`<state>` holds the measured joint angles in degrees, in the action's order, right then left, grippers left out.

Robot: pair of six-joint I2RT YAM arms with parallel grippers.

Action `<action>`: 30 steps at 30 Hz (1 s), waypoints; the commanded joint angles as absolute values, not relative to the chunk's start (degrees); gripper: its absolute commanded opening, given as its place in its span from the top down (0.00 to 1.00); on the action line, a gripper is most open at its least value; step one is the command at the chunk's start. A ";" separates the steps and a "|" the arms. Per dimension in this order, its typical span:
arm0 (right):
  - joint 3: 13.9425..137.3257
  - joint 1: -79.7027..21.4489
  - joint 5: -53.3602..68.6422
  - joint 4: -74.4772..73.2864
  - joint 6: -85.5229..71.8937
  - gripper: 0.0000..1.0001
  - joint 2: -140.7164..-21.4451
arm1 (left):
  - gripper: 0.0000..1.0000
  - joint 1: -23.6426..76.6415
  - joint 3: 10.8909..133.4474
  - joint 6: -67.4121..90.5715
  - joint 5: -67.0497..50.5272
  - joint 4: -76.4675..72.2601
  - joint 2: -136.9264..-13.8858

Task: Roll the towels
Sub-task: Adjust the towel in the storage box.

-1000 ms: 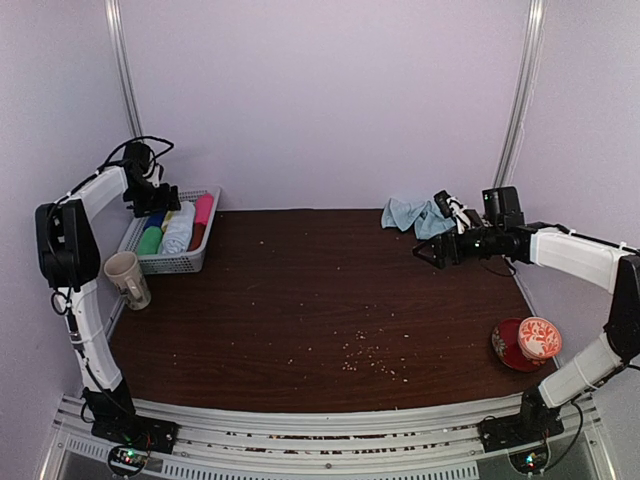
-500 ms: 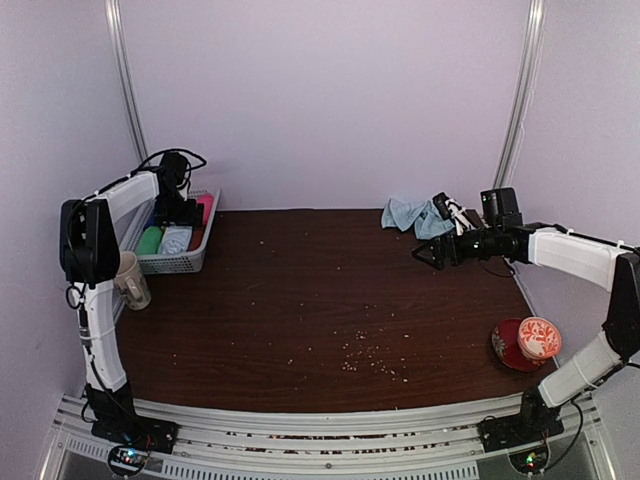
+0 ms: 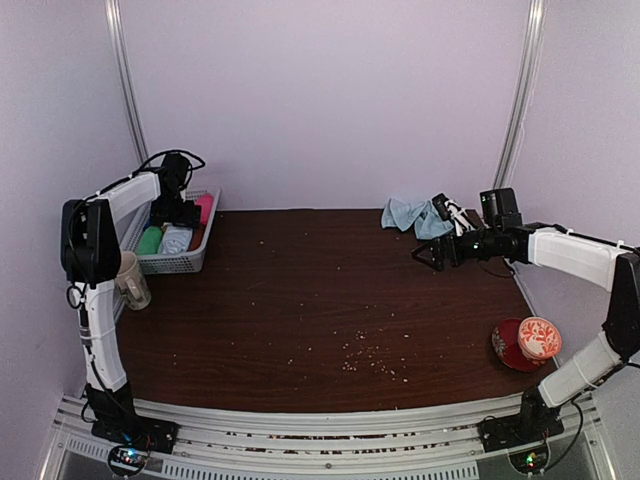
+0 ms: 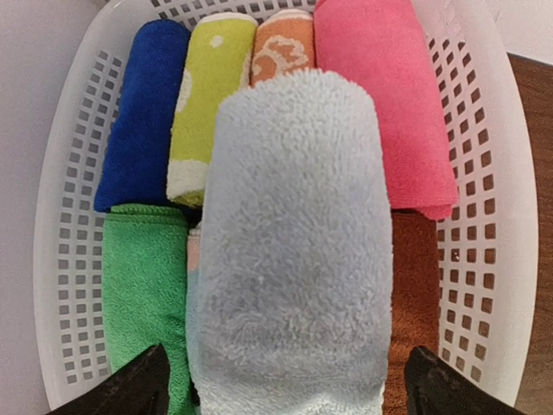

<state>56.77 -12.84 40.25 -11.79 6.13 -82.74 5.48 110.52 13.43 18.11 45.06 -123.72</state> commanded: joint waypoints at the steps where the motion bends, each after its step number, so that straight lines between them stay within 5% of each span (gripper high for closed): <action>1: 58.62 -13.18 40.17 -12.23 6.89 0.00 -82.93 | 0.04 5.88 110.65 13.27 18.64 45.93 -126.23; 9: 58.59 -13.16 40.06 -12.22 6.86 0.00 -82.79 | 0.13 5.87 111.23 13.18 18.20 45.92 -127.47; 19: 58.62 -13.18 40.34 -12.35 7.10 0.00 -82.90 | 0.55 4.30 110.45 13.11 14.51 45.78 -127.07; 30: 58.58 -13.17 40.42 -12.30 7.15 0.00 -83.41 | 0.59 -0.08 105.69 13.58 -0.09 43.35 -124.36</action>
